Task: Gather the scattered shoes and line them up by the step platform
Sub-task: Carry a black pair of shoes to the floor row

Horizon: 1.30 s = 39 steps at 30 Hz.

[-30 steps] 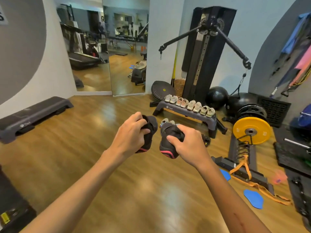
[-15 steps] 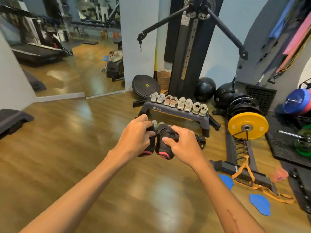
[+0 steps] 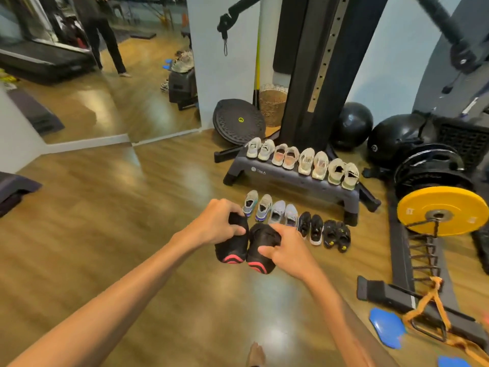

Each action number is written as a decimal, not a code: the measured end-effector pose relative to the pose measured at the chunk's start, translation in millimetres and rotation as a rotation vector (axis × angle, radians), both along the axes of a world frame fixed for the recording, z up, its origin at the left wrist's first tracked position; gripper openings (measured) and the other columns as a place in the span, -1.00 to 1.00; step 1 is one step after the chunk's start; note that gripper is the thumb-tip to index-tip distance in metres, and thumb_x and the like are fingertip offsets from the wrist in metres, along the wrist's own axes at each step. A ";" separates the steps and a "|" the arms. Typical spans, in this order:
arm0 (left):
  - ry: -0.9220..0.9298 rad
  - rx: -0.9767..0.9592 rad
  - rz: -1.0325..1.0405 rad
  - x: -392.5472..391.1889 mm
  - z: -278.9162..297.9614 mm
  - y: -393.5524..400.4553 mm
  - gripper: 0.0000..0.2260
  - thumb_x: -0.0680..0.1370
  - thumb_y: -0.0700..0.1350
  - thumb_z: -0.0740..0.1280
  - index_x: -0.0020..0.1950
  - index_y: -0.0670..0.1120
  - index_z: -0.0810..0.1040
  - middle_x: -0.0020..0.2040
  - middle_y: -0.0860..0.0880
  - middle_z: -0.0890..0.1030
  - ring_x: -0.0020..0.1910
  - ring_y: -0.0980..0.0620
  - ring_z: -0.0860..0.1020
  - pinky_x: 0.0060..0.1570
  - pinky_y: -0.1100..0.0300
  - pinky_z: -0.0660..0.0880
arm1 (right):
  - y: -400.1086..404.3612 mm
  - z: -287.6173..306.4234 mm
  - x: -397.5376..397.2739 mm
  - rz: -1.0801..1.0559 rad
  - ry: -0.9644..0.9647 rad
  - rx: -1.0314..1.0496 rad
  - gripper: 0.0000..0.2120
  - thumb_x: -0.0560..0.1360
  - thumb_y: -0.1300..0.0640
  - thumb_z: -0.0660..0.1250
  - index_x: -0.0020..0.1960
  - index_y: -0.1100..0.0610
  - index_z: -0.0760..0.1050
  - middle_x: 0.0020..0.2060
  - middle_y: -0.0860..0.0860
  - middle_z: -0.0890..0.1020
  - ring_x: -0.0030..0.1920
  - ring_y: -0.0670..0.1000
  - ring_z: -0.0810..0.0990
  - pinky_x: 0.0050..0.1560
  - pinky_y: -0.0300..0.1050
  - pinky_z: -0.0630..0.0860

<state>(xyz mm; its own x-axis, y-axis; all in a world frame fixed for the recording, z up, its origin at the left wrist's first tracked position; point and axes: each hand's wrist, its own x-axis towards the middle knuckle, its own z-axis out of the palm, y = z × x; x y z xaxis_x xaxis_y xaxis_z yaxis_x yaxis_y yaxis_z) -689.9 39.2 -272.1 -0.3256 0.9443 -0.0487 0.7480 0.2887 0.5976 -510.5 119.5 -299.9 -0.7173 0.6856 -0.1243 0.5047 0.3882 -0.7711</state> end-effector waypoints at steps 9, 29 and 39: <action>-0.035 -0.202 0.059 -105.3 -64.8 134.6 -0.77 0.48 -0.30 0.36 0.10 -0.10 0.59 0.15 -0.16 0.52 0.17 -0.12 0.47 0.13 0.16 0.42 | 140.3 -58.4 -138.8 0.177 -0.242 -0.042 -0.83 0.37 0.35 0.29 -0.15 0.11 0.45 -0.18 0.10 0.55 -0.01 0.12 0.49 -0.19 -0.12 0.38; 0.165 -0.456 -0.134 -379.4 -234.1 417.2 -0.77 0.55 -0.20 0.25 0.17 -0.06 0.57 0.16 -0.05 0.55 0.15 -0.07 0.51 0.02 0.16 0.41 | 379.0 -224.0 -412.9 -0.034 -0.582 -0.112 -0.73 0.43 0.26 0.33 0.11 0.06 0.52 -0.02 0.07 0.61 0.04 0.16 0.60 0.07 0.10 0.55; 0.103 -0.608 -0.095 -457.9 -417.7 561.7 -0.81 0.60 -0.19 0.16 0.07 -0.09 0.56 -0.12 0.04 0.46 -0.19 0.13 0.45 -0.16 0.33 0.44 | 533.2 -389.2 -501.8 0.041 -0.580 -0.211 -0.62 0.42 0.33 0.25 0.23 0.17 0.46 0.12 0.12 0.52 0.14 0.12 0.51 0.09 -0.02 0.49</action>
